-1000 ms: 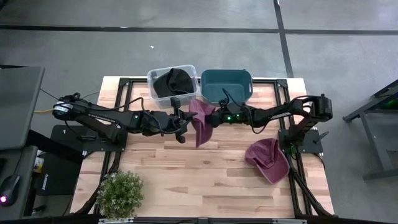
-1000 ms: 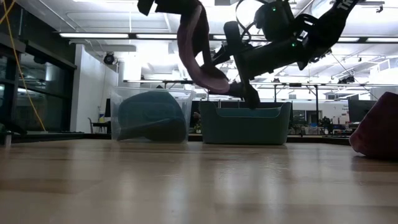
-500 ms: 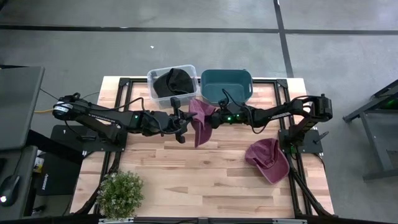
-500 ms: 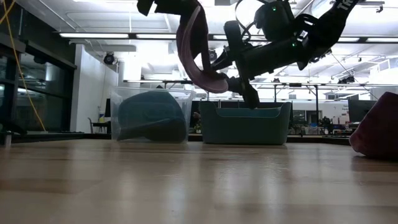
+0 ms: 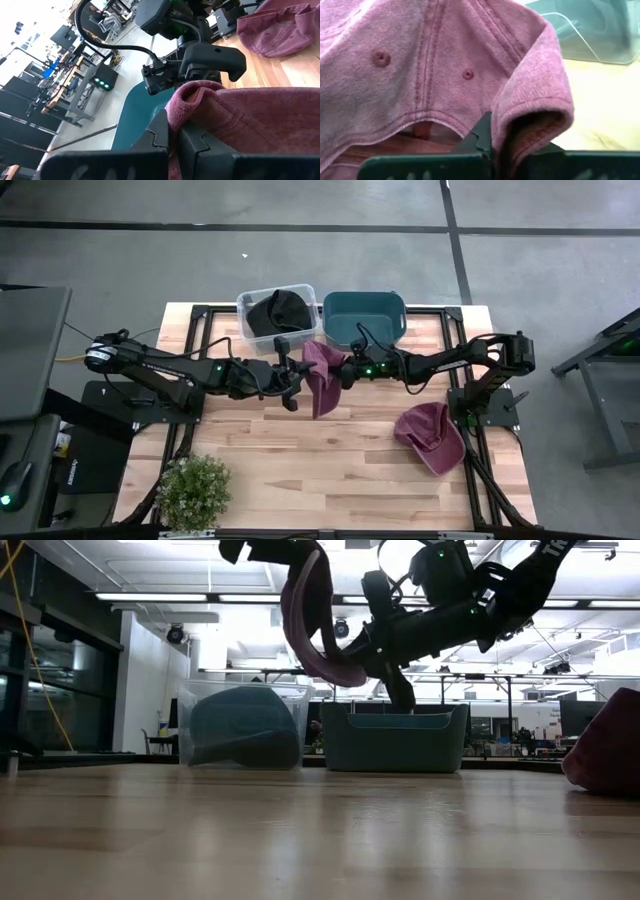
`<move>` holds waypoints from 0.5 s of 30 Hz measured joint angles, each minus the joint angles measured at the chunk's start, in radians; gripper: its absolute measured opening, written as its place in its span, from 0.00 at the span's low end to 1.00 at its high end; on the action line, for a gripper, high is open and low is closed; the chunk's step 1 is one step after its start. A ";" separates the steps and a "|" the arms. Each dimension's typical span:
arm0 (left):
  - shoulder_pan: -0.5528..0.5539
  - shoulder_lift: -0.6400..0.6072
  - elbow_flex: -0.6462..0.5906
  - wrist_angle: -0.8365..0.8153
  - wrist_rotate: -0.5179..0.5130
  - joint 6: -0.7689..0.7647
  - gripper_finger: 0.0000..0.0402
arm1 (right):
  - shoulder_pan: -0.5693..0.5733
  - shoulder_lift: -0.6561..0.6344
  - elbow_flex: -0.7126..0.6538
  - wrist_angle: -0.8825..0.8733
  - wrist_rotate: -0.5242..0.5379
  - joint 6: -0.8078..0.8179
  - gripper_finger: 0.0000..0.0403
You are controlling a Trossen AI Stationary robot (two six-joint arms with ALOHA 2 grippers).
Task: Pick & Place hat
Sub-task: Put the top red cap into the blue bin
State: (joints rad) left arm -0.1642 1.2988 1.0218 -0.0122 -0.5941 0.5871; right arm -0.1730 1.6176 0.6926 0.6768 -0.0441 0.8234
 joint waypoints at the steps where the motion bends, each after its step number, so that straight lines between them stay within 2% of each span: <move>1: 0.000 0.000 0.000 0.000 0.000 -0.009 0.00 | 0.000 0.000 0.000 -0.001 0.000 -0.002 0.04; 5: 0.000 0.000 0.000 -0.006 0.000 -0.026 0.01 | 0.000 0.000 0.000 -0.002 -0.005 -0.019 0.03; 8: 0.000 0.000 0.000 -0.017 0.006 -0.045 0.05 | 0.000 0.000 0.000 -0.005 -0.006 -0.021 0.03; 11: 0.000 0.000 0.000 -0.028 0.008 -0.067 0.14 | 0.000 0.000 -0.001 -0.008 -0.006 -0.023 0.03; 15: 0.000 0.000 0.000 -0.043 0.008 -0.079 0.32 | 0.000 0.000 -0.002 -0.010 -0.006 -0.027 0.03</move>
State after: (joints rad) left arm -0.1642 1.2991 1.0218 -0.0551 -0.5862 0.5080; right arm -0.1726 1.6176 0.6910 0.6664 -0.0502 0.7962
